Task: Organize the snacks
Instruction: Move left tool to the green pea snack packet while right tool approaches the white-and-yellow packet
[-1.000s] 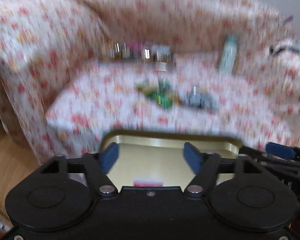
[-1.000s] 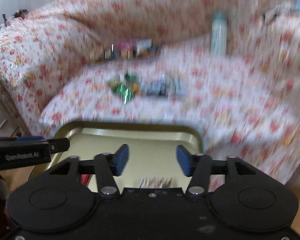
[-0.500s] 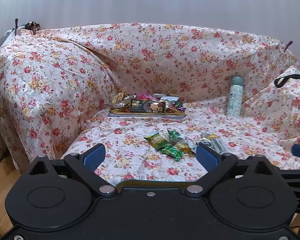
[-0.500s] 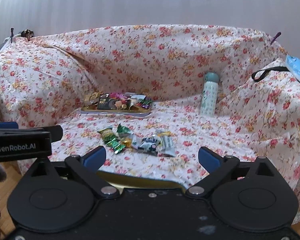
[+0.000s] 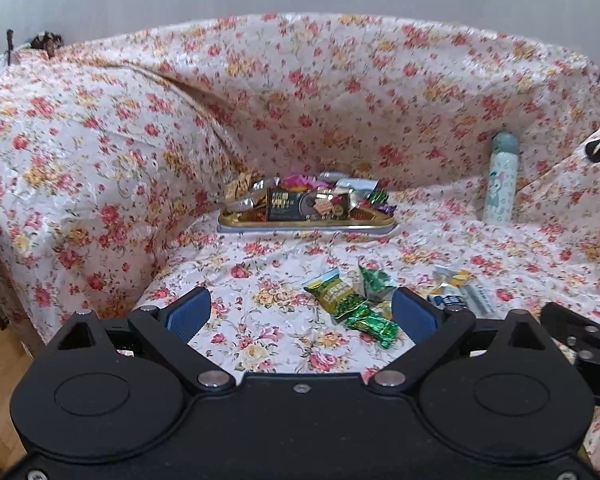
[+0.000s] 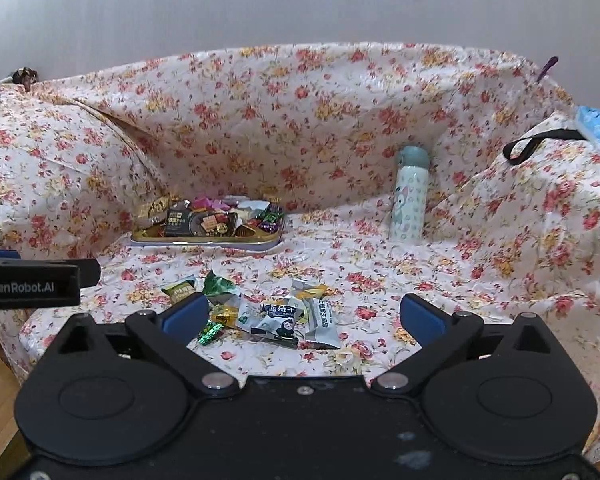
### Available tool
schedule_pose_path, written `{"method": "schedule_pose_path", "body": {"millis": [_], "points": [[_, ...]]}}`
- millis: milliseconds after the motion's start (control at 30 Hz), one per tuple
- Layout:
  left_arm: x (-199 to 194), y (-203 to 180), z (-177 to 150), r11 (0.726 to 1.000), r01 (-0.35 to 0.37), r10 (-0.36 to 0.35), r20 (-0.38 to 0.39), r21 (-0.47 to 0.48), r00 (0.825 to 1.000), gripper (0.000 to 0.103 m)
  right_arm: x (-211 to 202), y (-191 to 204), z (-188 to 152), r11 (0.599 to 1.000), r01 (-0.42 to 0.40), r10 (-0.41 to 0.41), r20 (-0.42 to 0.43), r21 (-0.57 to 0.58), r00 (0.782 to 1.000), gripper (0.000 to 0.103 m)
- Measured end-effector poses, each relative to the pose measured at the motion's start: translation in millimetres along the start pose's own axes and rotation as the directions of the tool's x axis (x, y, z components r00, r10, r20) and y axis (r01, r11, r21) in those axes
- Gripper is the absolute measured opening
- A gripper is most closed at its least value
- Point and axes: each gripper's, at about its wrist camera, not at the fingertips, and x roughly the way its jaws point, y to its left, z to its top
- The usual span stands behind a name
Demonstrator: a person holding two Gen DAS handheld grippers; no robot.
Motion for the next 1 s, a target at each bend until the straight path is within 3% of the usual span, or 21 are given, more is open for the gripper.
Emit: {"method": "schedule_pose_path", "body": {"millis": [267, 567, 733, 833, 1000], "points": [[57.0, -3.2, 2.7, 0.999, 0.028, -0.025, -0.114, 0.02, 0.993, 0.096, 44.8, -6.8, 8.2, 0.999, -0.02, 0.026, -0.131, 0.047, 0.991, 0.103], [120.7, -16.3, 0.4, 0.995, 0.068, -0.049, -0.225, 0.08, 0.973, 0.085, 93.3, -9.1, 8.9, 0.999, 0.002, 0.007, -0.212, 0.039, 0.977, 0.1], [151.3, -15.9, 2.8, 0.994, 0.082, -0.059, -0.268, 0.073, 0.962, 0.081, 121.0, -11.8, 9.3, 0.998, 0.013, 0.003, -0.272, 0.059, 0.962, 0.086], [168.1, -14.5, 3.3, 0.994, 0.083, -0.059, -0.29, 0.073, 0.955, 0.071, 137.5, -17.0, 9.5, 0.996, 0.019, 0.011, -0.312, 0.093, 0.95, 0.078], [186.1, -6.9, -0.5, 0.992, 0.107, -0.077, -0.325, 0.073, 0.942, 0.074, 163.6, -22.5, 11.7, 0.992, 0.027, 0.021, -0.36, 0.126, 0.933, 0.073]]}}
